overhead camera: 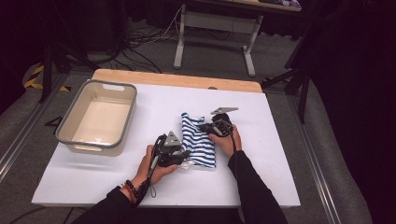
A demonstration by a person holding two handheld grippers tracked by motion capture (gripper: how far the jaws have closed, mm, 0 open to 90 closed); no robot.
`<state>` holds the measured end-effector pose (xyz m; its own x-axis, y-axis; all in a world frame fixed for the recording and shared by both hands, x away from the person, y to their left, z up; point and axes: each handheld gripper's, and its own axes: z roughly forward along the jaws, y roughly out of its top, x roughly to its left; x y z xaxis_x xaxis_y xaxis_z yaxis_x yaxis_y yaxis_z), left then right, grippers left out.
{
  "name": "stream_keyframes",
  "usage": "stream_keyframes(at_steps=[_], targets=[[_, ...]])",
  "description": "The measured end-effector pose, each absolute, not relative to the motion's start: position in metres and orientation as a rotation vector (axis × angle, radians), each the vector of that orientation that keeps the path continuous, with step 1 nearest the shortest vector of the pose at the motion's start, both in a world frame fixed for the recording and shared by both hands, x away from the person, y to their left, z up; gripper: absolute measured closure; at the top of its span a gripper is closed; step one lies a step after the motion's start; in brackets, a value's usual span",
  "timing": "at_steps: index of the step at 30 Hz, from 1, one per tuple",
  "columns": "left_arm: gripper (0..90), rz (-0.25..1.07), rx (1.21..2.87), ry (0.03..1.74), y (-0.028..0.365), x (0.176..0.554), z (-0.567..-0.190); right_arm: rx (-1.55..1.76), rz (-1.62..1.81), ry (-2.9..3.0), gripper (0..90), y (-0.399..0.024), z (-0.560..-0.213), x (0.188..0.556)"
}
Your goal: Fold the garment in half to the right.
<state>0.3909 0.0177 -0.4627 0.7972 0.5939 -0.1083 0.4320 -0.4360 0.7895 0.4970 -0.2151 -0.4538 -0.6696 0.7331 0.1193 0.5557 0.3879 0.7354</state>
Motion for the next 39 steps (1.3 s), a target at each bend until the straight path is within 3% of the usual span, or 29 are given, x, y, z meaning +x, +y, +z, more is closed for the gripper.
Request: stream_keyframes(at_steps=[39], targets=[[70.2, 0.272, 2.055, 0.650, 0.028, 0.382, -0.456, 1.012, 1.286, 2.193, 80.9, -0.226, -0.435, 0.455]])
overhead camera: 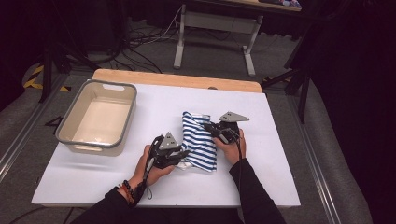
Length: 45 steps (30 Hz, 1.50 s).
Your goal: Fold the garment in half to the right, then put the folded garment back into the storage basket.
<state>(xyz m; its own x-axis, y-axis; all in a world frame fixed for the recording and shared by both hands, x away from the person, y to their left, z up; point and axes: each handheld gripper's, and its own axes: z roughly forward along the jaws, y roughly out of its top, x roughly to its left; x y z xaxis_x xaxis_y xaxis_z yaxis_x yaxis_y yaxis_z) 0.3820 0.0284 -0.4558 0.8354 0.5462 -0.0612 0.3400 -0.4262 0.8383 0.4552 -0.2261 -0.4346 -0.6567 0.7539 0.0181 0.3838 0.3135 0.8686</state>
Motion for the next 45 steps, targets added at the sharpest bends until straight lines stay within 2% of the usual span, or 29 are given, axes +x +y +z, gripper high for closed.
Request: stream_keyframes(at_steps=[45], targets=[[71.0, 0.324, 2.061, 0.557, 0.042, 0.374, -0.445, 0.908, 1.276, 2.124, 80.9, -0.214, -0.417, 0.432]])
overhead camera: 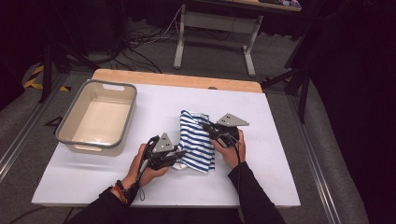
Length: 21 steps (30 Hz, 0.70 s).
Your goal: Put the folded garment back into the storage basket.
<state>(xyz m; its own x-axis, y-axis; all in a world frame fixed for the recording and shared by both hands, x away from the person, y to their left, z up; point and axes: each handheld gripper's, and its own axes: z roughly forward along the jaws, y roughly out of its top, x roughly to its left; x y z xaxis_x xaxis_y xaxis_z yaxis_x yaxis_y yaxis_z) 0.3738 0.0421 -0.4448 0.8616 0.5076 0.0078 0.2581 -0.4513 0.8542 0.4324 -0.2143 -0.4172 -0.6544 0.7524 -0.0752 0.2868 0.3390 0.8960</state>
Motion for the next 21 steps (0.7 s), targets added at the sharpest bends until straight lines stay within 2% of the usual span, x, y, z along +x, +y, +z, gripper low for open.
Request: stream_keyframes(at_steps=[13, 21], targets=[[71.1, 0.337, 2.059, 0.553, 0.049, 0.377, -0.436, 0.889, 1.295, 2.103, 80.9, -0.211, -0.408, 0.431], [71.2, 0.354, 2.037, 0.557, 0.061, 0.381, -0.421, 0.857, 1.322, 2.084, 80.9, -0.201, -0.391, 0.434]])
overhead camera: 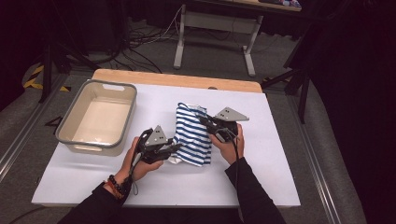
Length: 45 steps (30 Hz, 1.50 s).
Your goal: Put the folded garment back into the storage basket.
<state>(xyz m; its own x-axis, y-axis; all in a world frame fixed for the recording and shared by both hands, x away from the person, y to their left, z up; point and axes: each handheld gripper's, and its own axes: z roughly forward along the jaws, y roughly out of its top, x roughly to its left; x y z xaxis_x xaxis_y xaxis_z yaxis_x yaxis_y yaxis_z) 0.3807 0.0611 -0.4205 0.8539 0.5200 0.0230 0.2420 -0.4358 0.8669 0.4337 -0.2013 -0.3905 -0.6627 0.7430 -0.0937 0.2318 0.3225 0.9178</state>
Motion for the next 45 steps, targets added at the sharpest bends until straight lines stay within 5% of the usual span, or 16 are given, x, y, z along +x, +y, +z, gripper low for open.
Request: stream_keyframes(at_steps=[21, 45], targets=[[71.5, 0.448, 1.971, 0.674, 0.127, 0.381, -0.385, 0.708, 1.389, 2.127, 80.9, -0.133, -0.348, 0.461], [71.4, 0.494, 1.954, 0.830, 0.198, 0.384, -0.367, 0.665, 1.538, 2.154, 80.8, -0.061, -0.339, 0.485]])
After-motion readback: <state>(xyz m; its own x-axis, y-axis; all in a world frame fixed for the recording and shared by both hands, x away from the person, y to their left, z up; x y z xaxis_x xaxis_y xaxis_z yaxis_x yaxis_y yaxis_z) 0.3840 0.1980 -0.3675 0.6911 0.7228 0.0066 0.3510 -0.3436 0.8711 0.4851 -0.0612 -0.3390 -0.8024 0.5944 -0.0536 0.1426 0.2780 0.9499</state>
